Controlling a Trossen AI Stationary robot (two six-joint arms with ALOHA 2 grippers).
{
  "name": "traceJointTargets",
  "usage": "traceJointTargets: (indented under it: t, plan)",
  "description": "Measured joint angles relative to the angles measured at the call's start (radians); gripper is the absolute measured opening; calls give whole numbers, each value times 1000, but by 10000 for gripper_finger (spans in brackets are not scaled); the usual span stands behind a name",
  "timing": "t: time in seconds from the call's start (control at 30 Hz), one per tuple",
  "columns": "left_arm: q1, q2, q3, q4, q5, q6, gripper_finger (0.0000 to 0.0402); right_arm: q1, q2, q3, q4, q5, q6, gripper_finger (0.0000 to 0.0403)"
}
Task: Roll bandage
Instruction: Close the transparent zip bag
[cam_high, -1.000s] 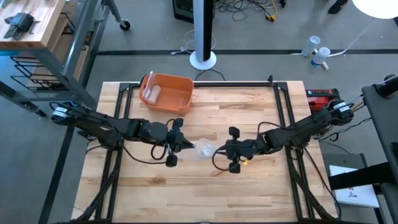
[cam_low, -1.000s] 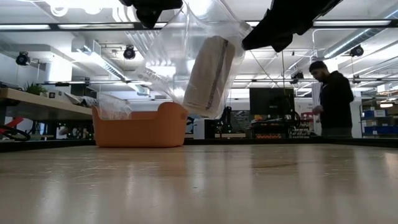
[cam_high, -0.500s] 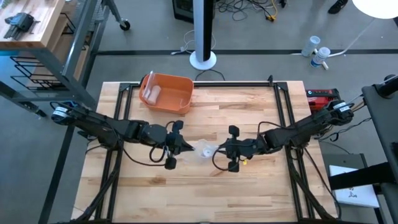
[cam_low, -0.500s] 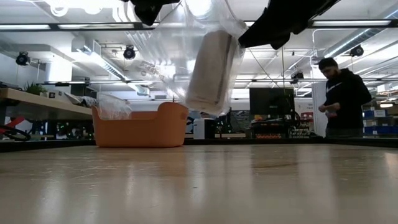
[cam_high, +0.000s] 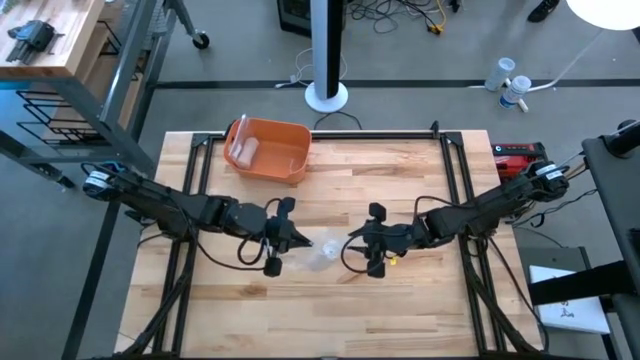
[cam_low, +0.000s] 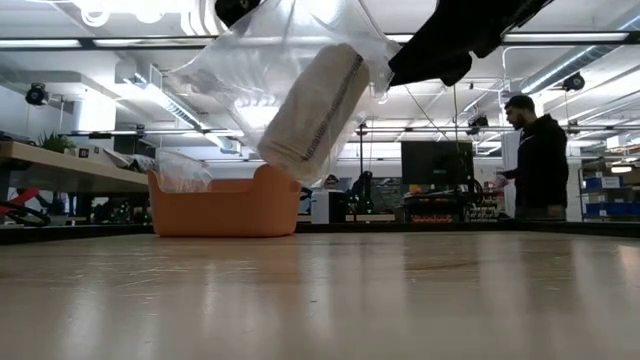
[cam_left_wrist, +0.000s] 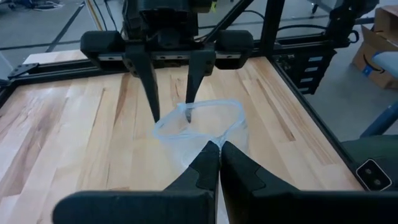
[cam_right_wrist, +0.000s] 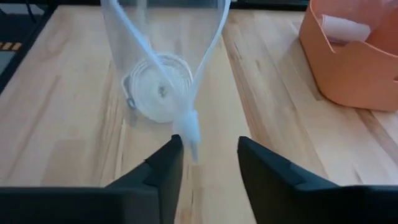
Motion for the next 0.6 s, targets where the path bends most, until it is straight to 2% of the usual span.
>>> traceJointTargets:
  t: [0.13, 0.23, 0.37, 0.53, 0.6]
  plan:
    - [-4, 0, 0, 14, 0, 1, 0, 0, 0, 0, 30, -9, -5, 169]
    - [-4, 0, 0, 15, 0, 11, 0, 0, 0, 0, 58, -63, -18, 161]
    - [-4, 0, 0, 27, 0, 17, 0, 0, 0, -1, 85, -107, -35, 111]
    - [-4, 0, 0, 27, 0, 18, 0, 0, 0, -1, 78, -107, -53, 20]
    - [-4, 0, 0, 19, 0, 18, 0, 0, 0, -1, 75, -108, -77, 12]
